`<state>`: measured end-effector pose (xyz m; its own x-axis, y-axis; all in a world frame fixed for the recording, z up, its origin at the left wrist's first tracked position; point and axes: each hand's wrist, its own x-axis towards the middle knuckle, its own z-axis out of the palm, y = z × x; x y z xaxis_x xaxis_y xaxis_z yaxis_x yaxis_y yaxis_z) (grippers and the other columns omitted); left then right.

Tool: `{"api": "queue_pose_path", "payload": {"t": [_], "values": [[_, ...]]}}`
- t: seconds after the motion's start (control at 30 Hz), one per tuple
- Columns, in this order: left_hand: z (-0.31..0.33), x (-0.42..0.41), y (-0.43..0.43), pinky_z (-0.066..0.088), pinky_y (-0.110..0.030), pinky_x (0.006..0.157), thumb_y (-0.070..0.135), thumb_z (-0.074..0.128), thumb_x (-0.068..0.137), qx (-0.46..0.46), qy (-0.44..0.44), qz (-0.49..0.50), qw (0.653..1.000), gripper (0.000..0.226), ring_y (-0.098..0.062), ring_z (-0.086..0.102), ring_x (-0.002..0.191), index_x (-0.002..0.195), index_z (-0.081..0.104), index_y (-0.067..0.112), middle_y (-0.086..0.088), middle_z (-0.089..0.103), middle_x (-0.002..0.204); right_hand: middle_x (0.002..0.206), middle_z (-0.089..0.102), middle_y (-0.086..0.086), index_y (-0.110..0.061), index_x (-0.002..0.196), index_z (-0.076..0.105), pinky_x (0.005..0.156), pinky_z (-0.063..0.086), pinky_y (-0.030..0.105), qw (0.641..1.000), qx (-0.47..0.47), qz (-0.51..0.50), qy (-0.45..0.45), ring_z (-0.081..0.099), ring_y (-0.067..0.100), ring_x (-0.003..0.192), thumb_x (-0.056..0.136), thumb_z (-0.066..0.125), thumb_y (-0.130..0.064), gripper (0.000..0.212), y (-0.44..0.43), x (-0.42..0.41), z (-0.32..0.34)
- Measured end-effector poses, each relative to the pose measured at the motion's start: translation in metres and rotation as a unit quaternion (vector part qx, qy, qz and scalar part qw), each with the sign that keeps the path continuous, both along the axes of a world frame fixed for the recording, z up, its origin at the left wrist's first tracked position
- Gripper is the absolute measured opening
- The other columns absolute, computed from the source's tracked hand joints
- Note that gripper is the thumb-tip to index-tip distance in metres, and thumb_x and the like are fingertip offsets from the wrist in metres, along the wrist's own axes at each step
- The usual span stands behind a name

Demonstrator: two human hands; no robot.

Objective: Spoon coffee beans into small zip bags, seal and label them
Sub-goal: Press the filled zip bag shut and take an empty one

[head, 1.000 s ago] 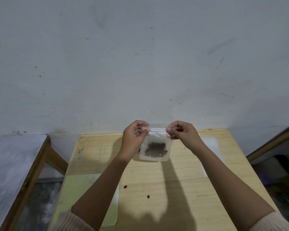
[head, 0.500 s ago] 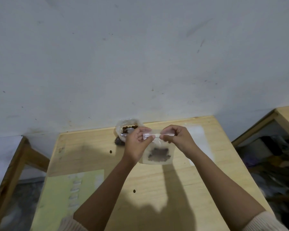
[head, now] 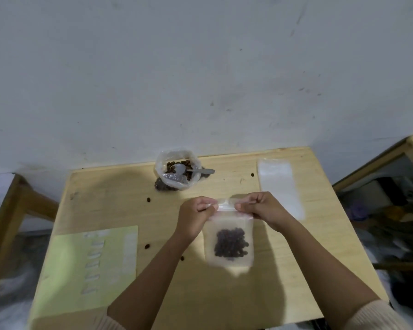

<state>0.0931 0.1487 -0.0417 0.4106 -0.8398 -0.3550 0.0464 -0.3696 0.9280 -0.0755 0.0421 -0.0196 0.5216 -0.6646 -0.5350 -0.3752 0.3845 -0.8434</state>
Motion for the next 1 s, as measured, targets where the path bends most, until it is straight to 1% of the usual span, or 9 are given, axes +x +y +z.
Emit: {"api": "queue_pose_path", "payload": {"t": [0.13, 0.23, 0.37, 0.43, 0.5, 0.6, 0.77, 0.87, 1.0], "values": [[-0.023, -0.006, 0.003, 0.049, -0.018, 0.067, 0.009, 0.071, 0.081, 0.013, -0.109, 0.039, 0.993, 0.004, -0.014, 0.067, 0.074, 0.083, 0.072, 0.012, -0.003, 0.071, 0.080, 0.065, 0.066, -0.001, -0.014, 0.071, 0.069, 0.061, 0.051, 0.020, 0.994, -0.087, -0.008, 0.064, 0.061, 0.012, 0.062, 0.074, 0.076, -0.006, 0.011, 0.005, 0.011, -0.021], [-0.030, -0.008, 0.000, 0.043, -0.014, 0.064, 0.008, 0.071, 0.080, 0.009, -0.175, 0.052, 0.983, 0.007, -0.001, 0.059, 0.068, 0.078, 0.070, 0.014, 0.006, 0.066, 0.074, 0.067, 0.060, -0.009, -0.018, 0.072, 0.065, 0.058, 0.043, 0.008, 0.985, -0.149, -0.001, 0.091, 0.055, 0.004, 0.062, 0.076, 0.074, -0.004, 0.017, 0.006, 0.022, -0.030], [-0.032, -0.011, -0.006, 0.040, -0.009, 0.061, 0.005, 0.069, 0.077, 0.045, -0.171, 0.093, 0.980, 0.009, -0.012, 0.056, 0.072, 0.080, 0.065, 0.012, 0.003, 0.062, 0.076, 0.079, 0.061, -0.011, -0.016, 0.088, 0.066, 0.064, 0.038, 0.001, 0.964, -0.233, 0.050, 0.117, 0.054, 0.006, 0.074, 0.073, 0.072, 0.000, 0.023, 0.004, 0.028, -0.039], [-0.034, -0.012, -0.008, 0.037, -0.009, 0.069, 0.006, 0.069, 0.077, 0.062, -0.229, 0.064, 0.969, 0.017, -0.015, 0.053, 0.086, 0.091, 0.063, 0.011, 0.003, 0.059, 0.089, 0.100, 0.065, -0.002, -0.010, 0.102, 0.068, 0.082, 0.040, 0.006, 0.956, -0.256, 0.075, 0.126, 0.057, 0.011, 0.093, 0.073, 0.071, 0.001, 0.031, 0.003, 0.029, -0.042], [-0.036, -0.016, -0.010, 0.029, -0.009, 0.087, 0.009, 0.069, 0.079, 0.053, -0.310, 0.041, 0.948, 0.031, -0.015, 0.046, 0.105, 0.108, 0.060, 0.007, -0.001, 0.053, 0.108, 0.112, 0.063, 0.003, -0.011, 0.109, 0.066, 0.097, 0.041, 0.020, 0.946, -0.283, 0.095, 0.127, 0.056, 0.015, 0.105, 0.075, 0.072, -0.004, 0.036, -0.001, 0.027, -0.043], [-0.029, -0.031, -0.020, 0.027, -0.014, 0.098, 0.010, 0.066, 0.084, 0.001, -0.322, 0.050, 0.945, 0.033, -0.007, 0.037, 0.112, 0.115, 0.056, 0.008, 0.002, 0.046, 0.116, 0.111, 0.064, 0.002, -0.015, 0.109, 0.067, 0.099, 0.044, 0.027, 0.940, -0.319, 0.061, 0.107, 0.057, 0.015, 0.104, 0.079, 0.070, -0.009, 0.031, -0.014, 0.016, -0.036], [-0.019, -0.076, -0.062, 0.027, -0.006, 0.091, 0.024, 0.053, 0.084, -0.041, -0.309, -0.030, 0.950, 0.029, -0.009, 0.044, 0.101, 0.107, 0.059, 0.008, 0.000, 0.053, 0.107, 0.115, 0.062, 0.006, -0.009, 0.110, 0.065, 0.097, 0.040, 0.028, 0.915, -0.364, -0.030, 0.168, 0.055, 0.023, 0.110, 0.084, 0.060, -0.005, 0.027, -0.055, -0.032, -0.032], [-0.030, -0.104, -0.086, 0.030, -0.013, 0.097, 0.031, 0.045, 0.083, -0.038, -0.296, -0.062, 0.953, 0.046, -0.019, 0.047, 0.107, 0.114, 0.056, -0.001, -0.012, 0.056, 0.112, 0.124, 0.056, 0.012, -0.006, 0.120, 0.058, 0.100, 0.033, 0.026, 0.910, -0.345, -0.043, 0.227, 0.048, 0.029, 0.119, 0.085, 0.056, -0.004, 0.035, -0.074, -0.066, -0.040], [-0.040, -0.133, -0.107, 0.034, -0.034, 0.108, 0.023, 0.053, 0.085, -0.001, -0.298, -0.086, 0.951, 0.049, -0.029, 0.043, 0.121, 0.127, 0.047, -0.002, -0.017, 0.049, 0.128, 0.133, 0.048, 0.013, -0.008, 0.132, 0.047, 0.103, 0.032, 0.030, 0.912, -0.307, -0.009, 0.271, 0.041, 0.029, 0.124, 0.088, 0.055, -0.012, 0.044, -0.084, -0.092, -0.050]]}}
